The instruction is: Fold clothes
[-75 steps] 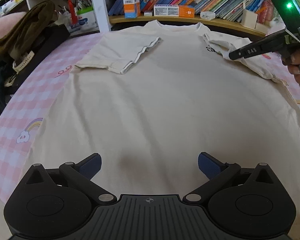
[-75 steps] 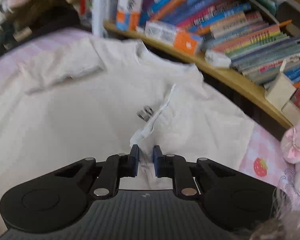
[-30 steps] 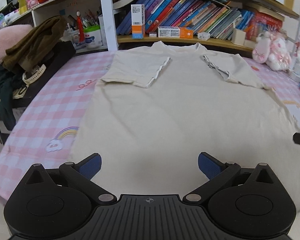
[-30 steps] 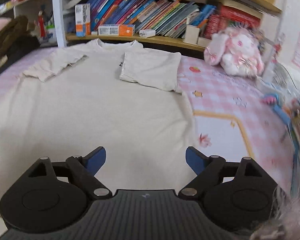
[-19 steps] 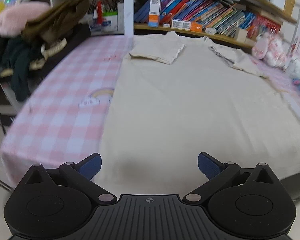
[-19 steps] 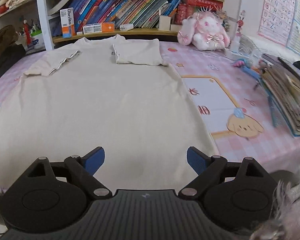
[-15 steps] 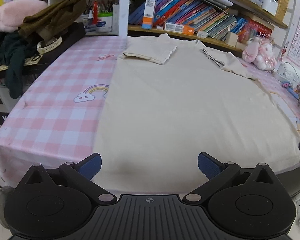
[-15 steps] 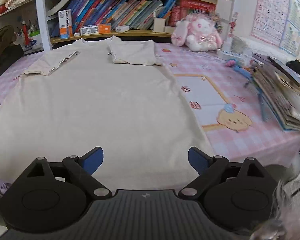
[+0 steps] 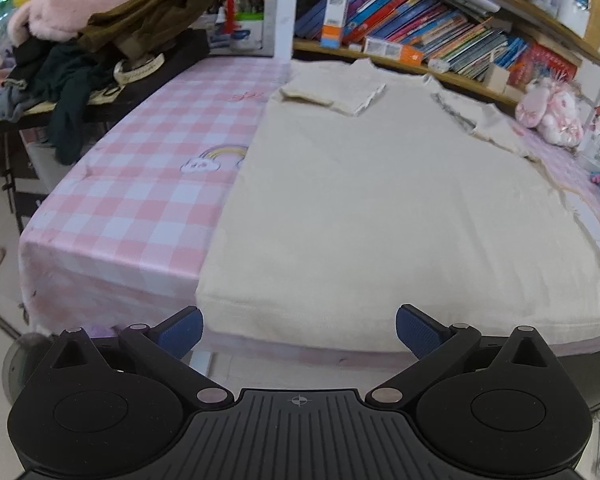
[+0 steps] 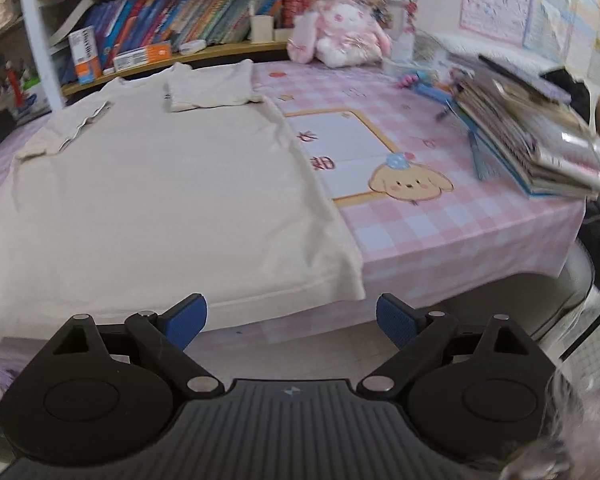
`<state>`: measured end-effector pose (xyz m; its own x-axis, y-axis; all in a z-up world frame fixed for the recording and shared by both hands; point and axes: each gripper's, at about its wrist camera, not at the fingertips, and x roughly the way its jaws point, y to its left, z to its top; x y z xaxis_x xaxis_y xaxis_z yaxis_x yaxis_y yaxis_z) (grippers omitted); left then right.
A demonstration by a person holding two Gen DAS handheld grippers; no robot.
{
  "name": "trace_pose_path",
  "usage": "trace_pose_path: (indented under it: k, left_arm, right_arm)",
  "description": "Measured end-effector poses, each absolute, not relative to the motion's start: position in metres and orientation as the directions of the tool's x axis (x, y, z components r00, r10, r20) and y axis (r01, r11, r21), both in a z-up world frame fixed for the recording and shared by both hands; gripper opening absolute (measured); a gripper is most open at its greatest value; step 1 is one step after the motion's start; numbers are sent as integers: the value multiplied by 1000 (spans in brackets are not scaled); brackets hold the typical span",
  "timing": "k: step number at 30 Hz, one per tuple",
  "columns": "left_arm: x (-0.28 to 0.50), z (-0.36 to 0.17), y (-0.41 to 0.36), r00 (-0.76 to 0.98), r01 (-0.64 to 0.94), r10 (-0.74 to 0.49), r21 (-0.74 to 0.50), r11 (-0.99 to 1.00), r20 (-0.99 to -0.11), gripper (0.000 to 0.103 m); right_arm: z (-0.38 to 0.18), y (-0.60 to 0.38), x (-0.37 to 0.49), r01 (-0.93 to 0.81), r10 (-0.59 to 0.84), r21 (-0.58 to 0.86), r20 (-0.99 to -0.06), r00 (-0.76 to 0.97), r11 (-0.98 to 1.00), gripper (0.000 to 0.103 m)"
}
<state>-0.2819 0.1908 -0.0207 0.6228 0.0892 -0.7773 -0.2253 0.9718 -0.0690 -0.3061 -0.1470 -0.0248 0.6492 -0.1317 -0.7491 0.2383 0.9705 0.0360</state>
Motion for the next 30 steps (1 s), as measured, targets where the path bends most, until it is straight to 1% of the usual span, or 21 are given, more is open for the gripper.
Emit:
trace_pose_path:
  k: [2,7,9,10,12,13,16,20,23,24,25,26,27,28,29,30]
  left_arm:
    - [-283,-22,189,608,-243,104,-60,968,-787,103]
    - [-281,-28,193,576,-251,73,-91,964,-814,103]
    - [-280,-29,198,574,-258,37,-137,956,-818,103]
    - [-279,-29,201,573,-261,20,-160,952,-819,102]
    - [-277,-31,207,578,-280,-2,-200,939,-816,101]
    - [-277,-32,211,578,-298,-1,-212,931,-816,99]
    - [-275,-35,225,573,-348,-5,-248,904,-820,95]
    - [-274,-39,244,577,-401,-39,-325,856,-816,95]
    - [-273,-43,256,579,-451,-50,-370,812,-814,95]
    - [-273,-44,260,580,-469,-55,-388,794,-813,94]
    - [-273,-46,264,582,-486,-60,-407,773,-811,91]
    - [-273,-47,267,583,-498,-65,-420,759,-810,90]
    - [-274,-48,270,584,-507,-69,-430,747,-809,87]
    - [-274,-48,273,584,-516,-73,-439,735,-808,85]
    - [-274,-48,274,586,-520,-72,-442,731,-807,83]
    - [-273,-47,275,587,-519,-69,-440,733,-807,78]
  right_arm:
    - [-28,-158,-303,246,-120,55,-757,642,968,92]
    - [-40,-183,-294,260,-90,95,-780,619,961,90]
    - [-44,-193,-290,266,-78,111,-788,610,958,84]
    - [-46,-198,-288,269,-72,119,-792,606,956,76]
    - [-51,-208,-284,275,-59,135,-800,597,952,68]
    - [-53,-212,-281,278,-54,141,-805,591,950,65]
    - [-59,-226,-272,289,-42,154,-818,573,945,65]
    - [-66,-244,-261,306,-23,171,-841,540,936,66]
    - [-71,-255,-256,343,10,219,-855,519,913,60]
    - [-72,-259,-254,357,30,246,-857,515,901,55]
    - [-74,-262,-253,371,53,276,-857,512,887,47]
    - [-76,-264,-252,382,79,307,-858,508,872,42]
    - [-77,-264,-251,385,106,332,-858,503,861,31]
    - [-78,-263,-250,383,133,354,-857,497,853,25]
    - [-78,-262,-249,377,155,370,-857,492,849,16]
    - [-77,-259,-248,367,168,376,-857,487,851,11]
